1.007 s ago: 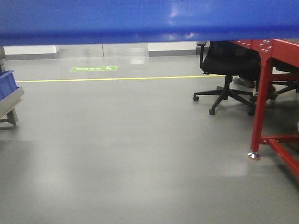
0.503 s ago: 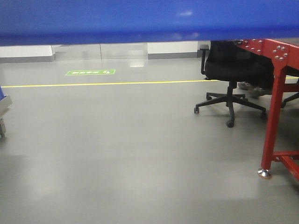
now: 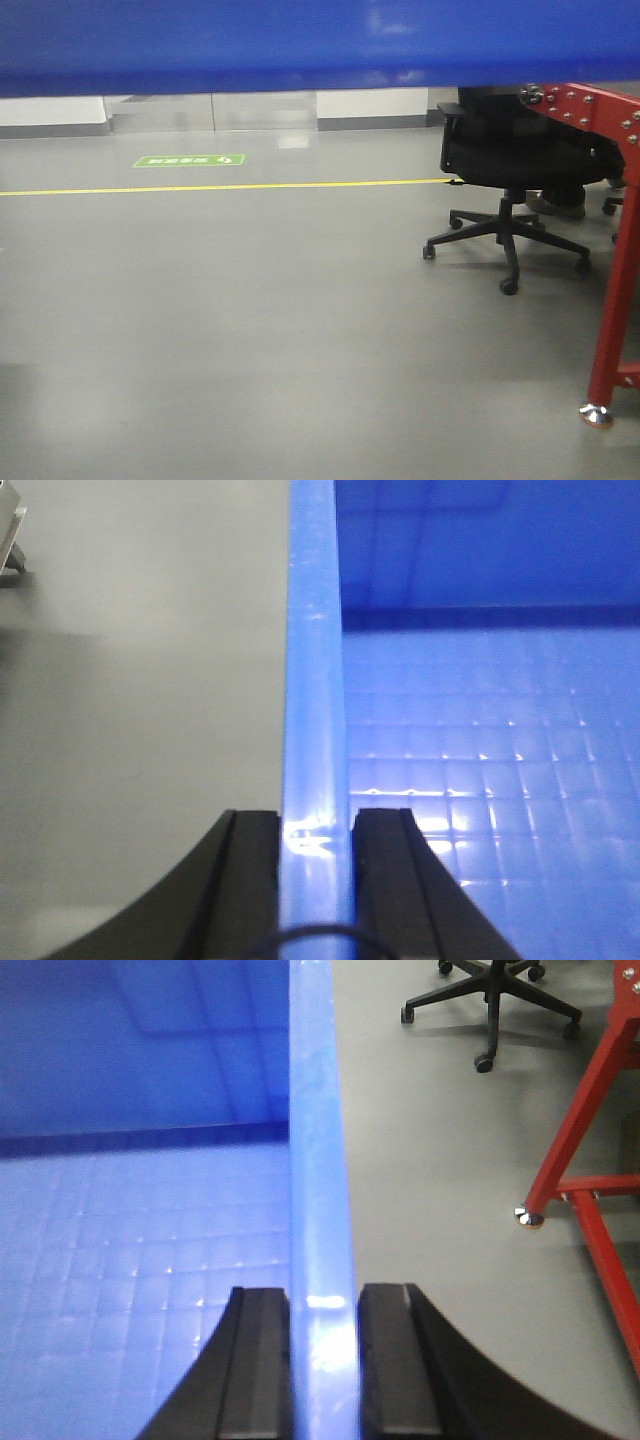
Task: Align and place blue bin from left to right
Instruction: 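Drive across the floor carrying the blue bin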
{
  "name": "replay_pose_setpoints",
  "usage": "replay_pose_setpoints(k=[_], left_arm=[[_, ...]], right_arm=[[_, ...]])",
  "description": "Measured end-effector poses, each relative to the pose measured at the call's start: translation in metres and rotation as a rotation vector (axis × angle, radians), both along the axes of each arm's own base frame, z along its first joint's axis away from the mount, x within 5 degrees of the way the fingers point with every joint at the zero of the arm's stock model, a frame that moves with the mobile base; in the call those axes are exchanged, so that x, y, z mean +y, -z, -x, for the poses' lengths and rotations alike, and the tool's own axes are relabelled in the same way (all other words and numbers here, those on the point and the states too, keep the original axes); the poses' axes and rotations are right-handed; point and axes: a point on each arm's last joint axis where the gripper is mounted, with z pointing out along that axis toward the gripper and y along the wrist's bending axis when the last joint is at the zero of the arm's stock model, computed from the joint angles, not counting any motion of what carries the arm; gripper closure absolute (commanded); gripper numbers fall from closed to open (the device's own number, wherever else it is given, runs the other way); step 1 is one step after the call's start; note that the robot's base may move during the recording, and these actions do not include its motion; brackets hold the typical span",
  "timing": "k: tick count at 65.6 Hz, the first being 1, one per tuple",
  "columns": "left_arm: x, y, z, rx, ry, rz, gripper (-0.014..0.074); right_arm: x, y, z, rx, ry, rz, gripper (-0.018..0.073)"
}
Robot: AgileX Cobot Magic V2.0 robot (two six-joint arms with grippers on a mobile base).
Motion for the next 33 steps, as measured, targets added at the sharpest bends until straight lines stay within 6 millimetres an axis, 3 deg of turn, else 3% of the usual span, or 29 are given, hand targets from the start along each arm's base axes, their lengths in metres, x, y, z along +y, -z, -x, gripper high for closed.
replay_pose_setpoints(k=[33], left_arm=[[-0.0001, -0.0001, -0.0001, -0.001, 0.001, 0.001, 0.0707]], right_arm=[[0.0, 0.0, 0.0, 0.0, 0.0, 0.0, 0.0629]])
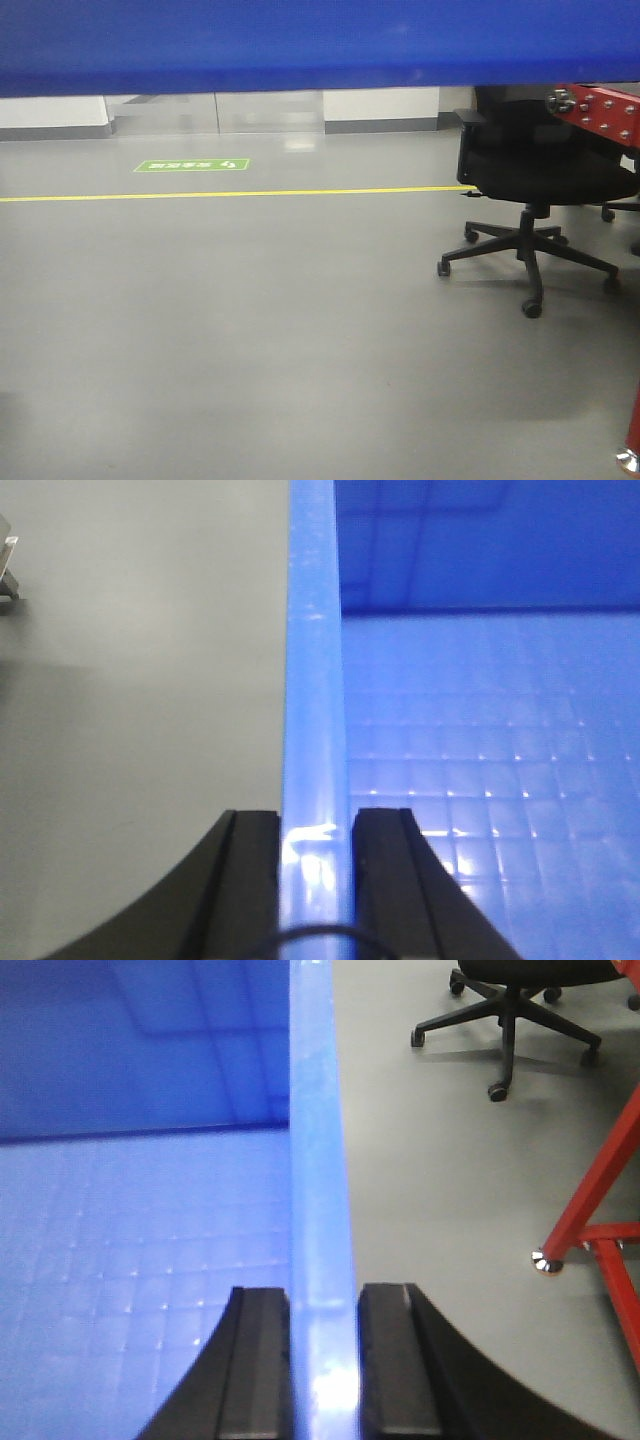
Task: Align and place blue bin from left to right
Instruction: 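Drive across the floor carrying the blue bin, then drive up to the roller shelf holding blue bins and a red bag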
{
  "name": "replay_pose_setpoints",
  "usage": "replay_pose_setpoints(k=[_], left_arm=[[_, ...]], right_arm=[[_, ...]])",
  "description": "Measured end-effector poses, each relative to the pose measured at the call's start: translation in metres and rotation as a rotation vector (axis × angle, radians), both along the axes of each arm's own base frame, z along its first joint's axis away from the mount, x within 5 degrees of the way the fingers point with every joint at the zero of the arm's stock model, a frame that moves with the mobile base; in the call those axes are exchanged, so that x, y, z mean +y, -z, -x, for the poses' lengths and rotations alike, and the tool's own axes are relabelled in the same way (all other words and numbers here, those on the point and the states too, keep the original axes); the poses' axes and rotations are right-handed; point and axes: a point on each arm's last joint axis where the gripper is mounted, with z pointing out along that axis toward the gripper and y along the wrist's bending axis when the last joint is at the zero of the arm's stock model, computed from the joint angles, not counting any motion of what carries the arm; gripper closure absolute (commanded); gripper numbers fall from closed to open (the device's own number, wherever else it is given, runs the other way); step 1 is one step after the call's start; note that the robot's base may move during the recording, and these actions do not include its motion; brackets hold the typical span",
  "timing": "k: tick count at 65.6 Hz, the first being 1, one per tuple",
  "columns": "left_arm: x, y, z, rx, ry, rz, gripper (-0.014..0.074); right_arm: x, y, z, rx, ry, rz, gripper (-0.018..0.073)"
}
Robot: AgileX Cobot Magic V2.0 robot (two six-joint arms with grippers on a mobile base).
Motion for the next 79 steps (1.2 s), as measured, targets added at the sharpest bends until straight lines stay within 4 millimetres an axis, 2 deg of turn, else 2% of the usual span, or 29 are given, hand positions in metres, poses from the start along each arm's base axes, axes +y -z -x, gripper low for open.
replay_pose_setpoints(k=[79], left_arm=[[-0.0005, -0.0004, -0.0003, -0.005, 0.004, 0.003, 0.0707]], right_arm=[[-0.0015, -0.0013, 0.0007, -0.006, 0.002, -0.001, 0.0629]])
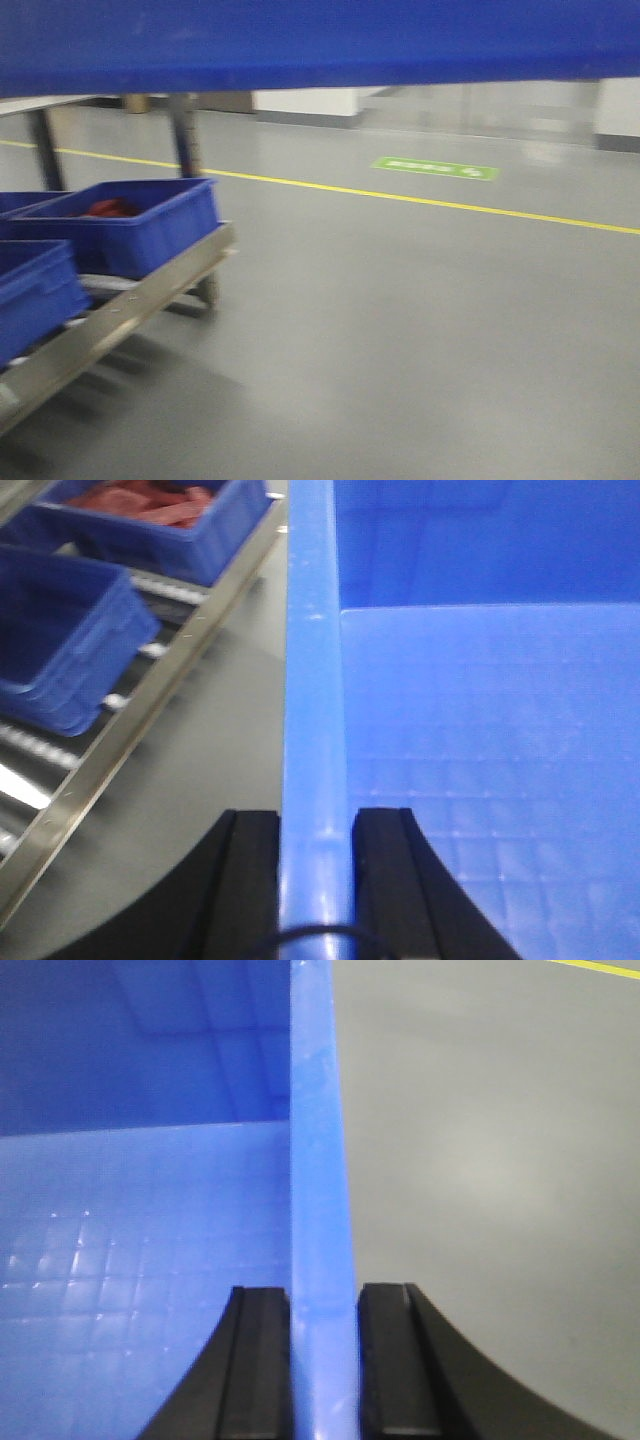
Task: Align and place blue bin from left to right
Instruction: 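Drive up to the roller shelf holding blue bins and a red bag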
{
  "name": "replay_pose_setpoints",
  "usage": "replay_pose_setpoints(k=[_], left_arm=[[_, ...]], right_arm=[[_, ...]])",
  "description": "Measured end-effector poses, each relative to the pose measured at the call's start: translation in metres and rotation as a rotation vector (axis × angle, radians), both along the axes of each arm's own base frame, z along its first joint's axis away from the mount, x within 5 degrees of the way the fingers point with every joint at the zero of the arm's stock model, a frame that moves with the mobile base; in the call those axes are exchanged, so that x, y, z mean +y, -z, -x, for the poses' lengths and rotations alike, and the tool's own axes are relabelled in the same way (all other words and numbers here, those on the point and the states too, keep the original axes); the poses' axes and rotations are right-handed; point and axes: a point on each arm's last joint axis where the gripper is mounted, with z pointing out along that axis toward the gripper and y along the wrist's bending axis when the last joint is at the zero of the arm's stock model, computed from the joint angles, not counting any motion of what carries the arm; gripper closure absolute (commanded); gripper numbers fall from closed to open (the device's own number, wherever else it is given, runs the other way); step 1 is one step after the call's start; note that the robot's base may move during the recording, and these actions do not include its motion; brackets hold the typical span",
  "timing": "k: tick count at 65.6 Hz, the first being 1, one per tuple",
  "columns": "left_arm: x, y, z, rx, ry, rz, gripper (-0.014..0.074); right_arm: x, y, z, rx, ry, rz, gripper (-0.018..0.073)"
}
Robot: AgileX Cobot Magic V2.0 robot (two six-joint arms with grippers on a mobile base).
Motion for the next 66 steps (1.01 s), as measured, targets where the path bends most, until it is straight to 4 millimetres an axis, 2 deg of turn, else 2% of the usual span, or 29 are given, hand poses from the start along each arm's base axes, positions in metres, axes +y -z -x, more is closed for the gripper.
replay_pose_setpoints(k=[66], left_arm=[[0.0002, 0.0, 0.0, 0.0, -0.002, -0.002, 0.0707]], right_arm=[[0.0, 0.0, 0.0, 0.0, 0.0, 0.0, 0.0629]])
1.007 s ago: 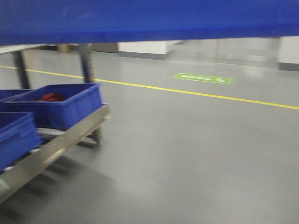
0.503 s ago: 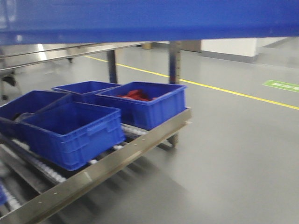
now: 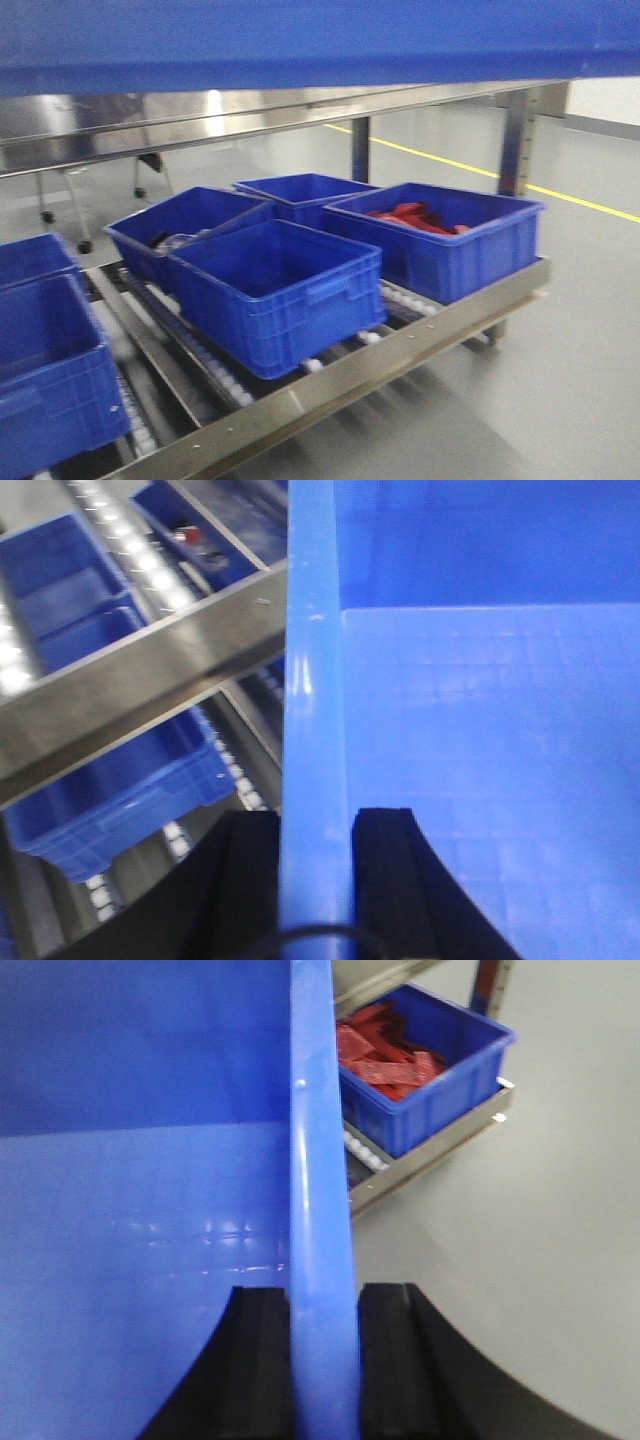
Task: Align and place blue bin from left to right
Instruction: 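Drive up to the roller shelf holding blue bins and a red bag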
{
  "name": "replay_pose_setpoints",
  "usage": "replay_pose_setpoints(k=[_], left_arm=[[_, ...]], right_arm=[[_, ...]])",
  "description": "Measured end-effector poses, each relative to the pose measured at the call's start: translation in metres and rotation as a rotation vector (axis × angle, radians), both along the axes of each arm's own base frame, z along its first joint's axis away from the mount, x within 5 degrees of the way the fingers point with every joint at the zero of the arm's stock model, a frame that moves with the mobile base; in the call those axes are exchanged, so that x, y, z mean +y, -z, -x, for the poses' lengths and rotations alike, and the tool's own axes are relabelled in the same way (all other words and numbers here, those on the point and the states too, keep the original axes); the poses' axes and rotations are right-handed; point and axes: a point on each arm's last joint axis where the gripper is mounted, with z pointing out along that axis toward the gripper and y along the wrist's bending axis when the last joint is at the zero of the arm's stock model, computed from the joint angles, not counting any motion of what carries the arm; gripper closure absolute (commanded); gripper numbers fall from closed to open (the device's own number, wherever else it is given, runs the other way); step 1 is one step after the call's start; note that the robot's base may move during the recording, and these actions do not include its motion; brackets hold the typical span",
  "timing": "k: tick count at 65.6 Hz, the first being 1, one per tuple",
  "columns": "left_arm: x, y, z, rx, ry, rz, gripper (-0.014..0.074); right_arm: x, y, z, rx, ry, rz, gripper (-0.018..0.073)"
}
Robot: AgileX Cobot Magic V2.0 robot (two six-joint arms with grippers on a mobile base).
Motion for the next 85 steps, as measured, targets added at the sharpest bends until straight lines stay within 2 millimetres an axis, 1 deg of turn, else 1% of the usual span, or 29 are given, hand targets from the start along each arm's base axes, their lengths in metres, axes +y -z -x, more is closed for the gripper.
replay_pose_setpoints(k=[85], left_arm=[[0.0001, 0.0001, 0.0001, 0.002, -0.001, 0.0, 0.0707]], right_arm=[[0.0003, 0.0, 0.0001, 0.0, -0.002, -0.002, 0.0629]])
